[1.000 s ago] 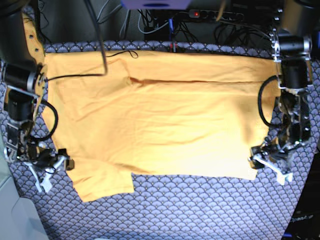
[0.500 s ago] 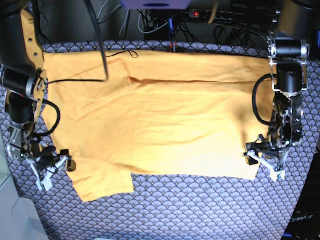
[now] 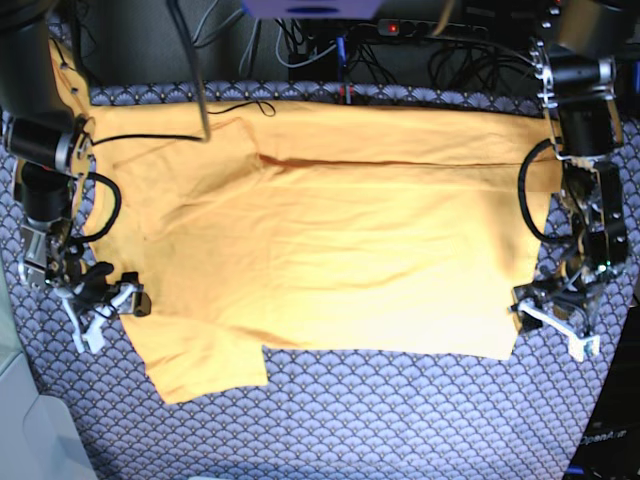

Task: Fold the T-shirt properly
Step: 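Grasp the shirt's side edges with both grippers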

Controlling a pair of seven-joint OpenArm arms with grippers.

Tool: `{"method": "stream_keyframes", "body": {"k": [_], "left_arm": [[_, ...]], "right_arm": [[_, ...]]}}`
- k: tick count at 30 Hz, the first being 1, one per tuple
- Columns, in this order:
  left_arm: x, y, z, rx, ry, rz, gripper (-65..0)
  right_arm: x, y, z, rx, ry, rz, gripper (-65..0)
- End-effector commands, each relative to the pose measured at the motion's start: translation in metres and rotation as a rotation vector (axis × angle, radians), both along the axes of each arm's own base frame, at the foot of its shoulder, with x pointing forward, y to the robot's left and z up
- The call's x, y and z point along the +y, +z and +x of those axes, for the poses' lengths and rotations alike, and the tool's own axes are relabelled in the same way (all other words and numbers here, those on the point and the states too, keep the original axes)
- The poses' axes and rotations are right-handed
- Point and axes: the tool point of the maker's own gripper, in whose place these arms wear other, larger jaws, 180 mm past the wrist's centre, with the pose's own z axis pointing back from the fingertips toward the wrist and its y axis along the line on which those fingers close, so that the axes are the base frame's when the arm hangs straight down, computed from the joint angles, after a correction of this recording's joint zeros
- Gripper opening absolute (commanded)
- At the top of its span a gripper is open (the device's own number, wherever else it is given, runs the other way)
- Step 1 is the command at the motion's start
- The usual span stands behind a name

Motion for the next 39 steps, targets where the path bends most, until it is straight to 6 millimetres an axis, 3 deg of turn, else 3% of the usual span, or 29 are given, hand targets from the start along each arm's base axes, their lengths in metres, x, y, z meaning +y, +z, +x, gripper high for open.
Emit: {"method": "stream_keyframes", "body": {"k": [1,6,17,20,23,32,37,39], "left_arm": [[0.004,0.023,0.009,-0.061,-0.005,0.018,-22.3],[0.016,0.028,-0.012,-0.046,0.023,0.021,-22.3],[0.036,0.03,-0.046,-0.057,0.076,0.045,-22.3],[0.04,0.031,-0.053,-0.06,0.085,0.053,-22.3],[0.044,0.031,-0.06,-0.06,0.096,0.06,-22.3],[0.055,0.029,-0.073,-0.053,0.128,0.065,-22.3],[0.057,0.029,-0.073,-0.055,0.132,0.066,-22.3],[0.057,0.029,-0.073,-0.055,0.132,0.066,-22.3]], "right_arm": [[-0.008,0.028,0.02,-0.08,-0.012,0.003,-25.3],[-0.008,0.037,0.027,-0.1,-0.017,0.002,-25.3],[0.004,0.024,0.021,-0.075,-0.004,0.016,-25.9],[0.002,0.023,0.02,-0.071,-0.008,0.013,-25.9],[-0.015,0.022,0.02,-0.067,-0.067,-0.018,-26.0],[-0.032,0.03,0.022,-0.093,-0.144,0.009,-25.8],[-0.028,0.026,0.02,-0.083,-0.14,0.012,-26.6],[-0.022,0.025,0.021,-0.082,-0.133,0.02,-30.6]]}}
